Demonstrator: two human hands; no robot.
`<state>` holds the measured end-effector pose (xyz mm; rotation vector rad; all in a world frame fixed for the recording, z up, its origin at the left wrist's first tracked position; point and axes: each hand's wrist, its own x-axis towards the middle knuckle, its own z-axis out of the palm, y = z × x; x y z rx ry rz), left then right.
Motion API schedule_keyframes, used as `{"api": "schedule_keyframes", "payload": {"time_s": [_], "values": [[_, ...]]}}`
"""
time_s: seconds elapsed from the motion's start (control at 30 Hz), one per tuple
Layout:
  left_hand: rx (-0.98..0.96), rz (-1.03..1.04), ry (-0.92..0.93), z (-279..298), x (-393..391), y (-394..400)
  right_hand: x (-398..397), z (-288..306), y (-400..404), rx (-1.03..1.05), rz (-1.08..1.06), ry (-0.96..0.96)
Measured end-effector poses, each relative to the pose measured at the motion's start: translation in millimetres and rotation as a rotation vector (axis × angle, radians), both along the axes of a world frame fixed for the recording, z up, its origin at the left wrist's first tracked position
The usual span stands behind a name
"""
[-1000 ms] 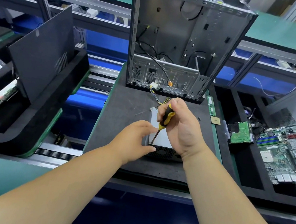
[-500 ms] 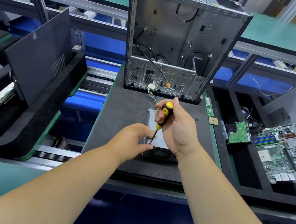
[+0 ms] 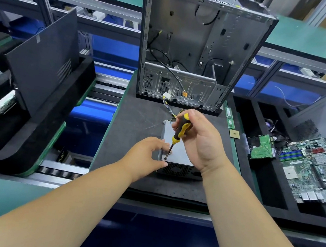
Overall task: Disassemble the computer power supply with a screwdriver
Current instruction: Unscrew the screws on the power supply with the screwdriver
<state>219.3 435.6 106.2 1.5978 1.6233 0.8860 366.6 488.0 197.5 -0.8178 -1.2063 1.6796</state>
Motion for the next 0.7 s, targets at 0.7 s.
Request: {"api": "schedule_keyframes", "payload": {"time_s": [0.7], "values": [[0.008, -0.018, -0.013, 6.0, 0.7, 0.7, -3.3, 2.1, -3.5, 0.010, 0.036, 0.034]]}}
